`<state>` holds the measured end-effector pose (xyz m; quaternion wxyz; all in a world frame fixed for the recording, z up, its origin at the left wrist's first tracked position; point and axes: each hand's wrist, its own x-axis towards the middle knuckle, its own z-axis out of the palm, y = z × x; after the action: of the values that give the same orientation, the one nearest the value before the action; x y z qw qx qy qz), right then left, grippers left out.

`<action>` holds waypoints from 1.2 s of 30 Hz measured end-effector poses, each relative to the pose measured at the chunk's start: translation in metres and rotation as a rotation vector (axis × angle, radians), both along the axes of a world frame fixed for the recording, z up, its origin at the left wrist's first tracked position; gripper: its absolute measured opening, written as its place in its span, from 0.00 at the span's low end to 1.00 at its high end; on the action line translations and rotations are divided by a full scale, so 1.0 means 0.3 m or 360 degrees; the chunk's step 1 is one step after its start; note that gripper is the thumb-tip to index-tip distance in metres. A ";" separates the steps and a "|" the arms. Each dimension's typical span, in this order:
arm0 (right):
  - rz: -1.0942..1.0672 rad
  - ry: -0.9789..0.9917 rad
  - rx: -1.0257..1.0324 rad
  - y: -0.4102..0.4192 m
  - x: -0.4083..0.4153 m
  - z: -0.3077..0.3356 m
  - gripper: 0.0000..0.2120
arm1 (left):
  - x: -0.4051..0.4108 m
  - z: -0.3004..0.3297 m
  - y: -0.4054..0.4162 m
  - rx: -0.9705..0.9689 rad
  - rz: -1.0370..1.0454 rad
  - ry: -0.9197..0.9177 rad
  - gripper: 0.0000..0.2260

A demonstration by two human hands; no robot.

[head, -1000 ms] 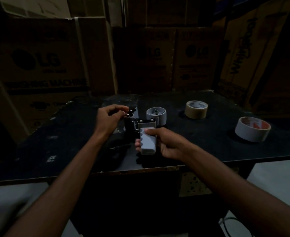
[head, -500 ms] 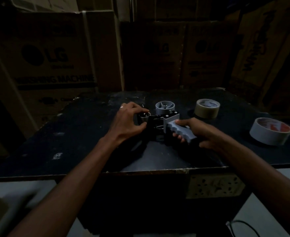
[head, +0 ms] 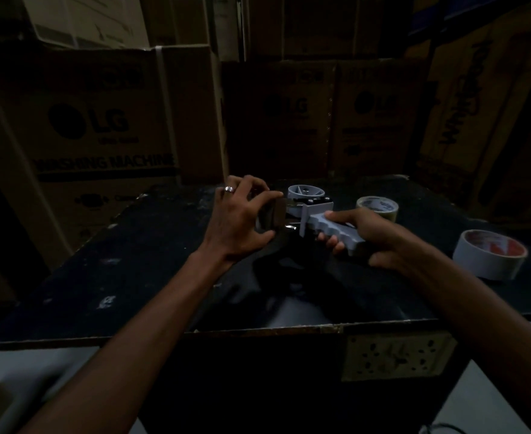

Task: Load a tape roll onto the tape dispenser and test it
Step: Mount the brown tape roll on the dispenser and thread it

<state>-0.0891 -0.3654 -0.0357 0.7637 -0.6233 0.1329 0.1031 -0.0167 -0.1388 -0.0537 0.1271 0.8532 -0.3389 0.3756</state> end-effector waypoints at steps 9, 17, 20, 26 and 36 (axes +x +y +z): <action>-0.0043 -0.0018 -0.0103 -0.034 -0.024 0.025 0.10 | -0.025 0.025 -0.043 0.0110 -0.0012 -0.0249 0.27; -0.0047 -0.0032 -0.0073 -0.035 -0.037 0.019 0.09 | -0.032 0.044 -0.050 0.0201 -0.0034 -0.0205 0.25; -0.0031 -0.0022 -0.0034 -0.026 -0.044 0.019 0.09 | -0.025 0.059 -0.053 0.0313 -0.0041 -0.0214 0.25; -0.0074 -0.0012 -0.0042 -0.018 -0.046 0.012 0.09 | -0.026 0.062 -0.070 0.0336 -0.0055 -0.0229 0.22; -0.0120 0.0005 -0.0061 -0.019 -0.025 -0.008 0.09 | -0.025 0.015 -0.084 0.0284 -0.0059 -0.0198 0.22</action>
<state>-0.0967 -0.3710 -0.0382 0.7548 -0.6322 0.1593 0.0727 -0.0241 -0.1641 -0.0493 0.0361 0.8297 -0.3940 0.3938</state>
